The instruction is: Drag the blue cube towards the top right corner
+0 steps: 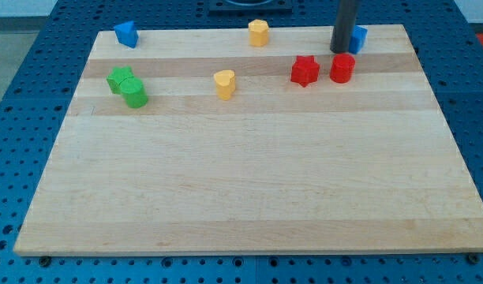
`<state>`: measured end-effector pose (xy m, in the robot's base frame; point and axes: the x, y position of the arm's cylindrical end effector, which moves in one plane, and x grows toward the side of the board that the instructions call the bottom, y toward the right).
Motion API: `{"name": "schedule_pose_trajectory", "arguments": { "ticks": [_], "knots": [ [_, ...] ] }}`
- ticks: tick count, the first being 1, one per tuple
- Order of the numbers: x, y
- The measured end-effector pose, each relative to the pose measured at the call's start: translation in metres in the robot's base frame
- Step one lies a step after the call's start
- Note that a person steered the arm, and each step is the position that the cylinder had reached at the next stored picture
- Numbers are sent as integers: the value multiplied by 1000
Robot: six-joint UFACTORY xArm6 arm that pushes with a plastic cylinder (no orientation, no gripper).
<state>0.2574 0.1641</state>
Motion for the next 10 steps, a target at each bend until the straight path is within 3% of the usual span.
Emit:
{"name": "schedule_pose_trajectory", "arguments": {
  "ticks": [4, 10],
  "knots": [
    [-42, 7],
    [-42, 31]
  ]
}}
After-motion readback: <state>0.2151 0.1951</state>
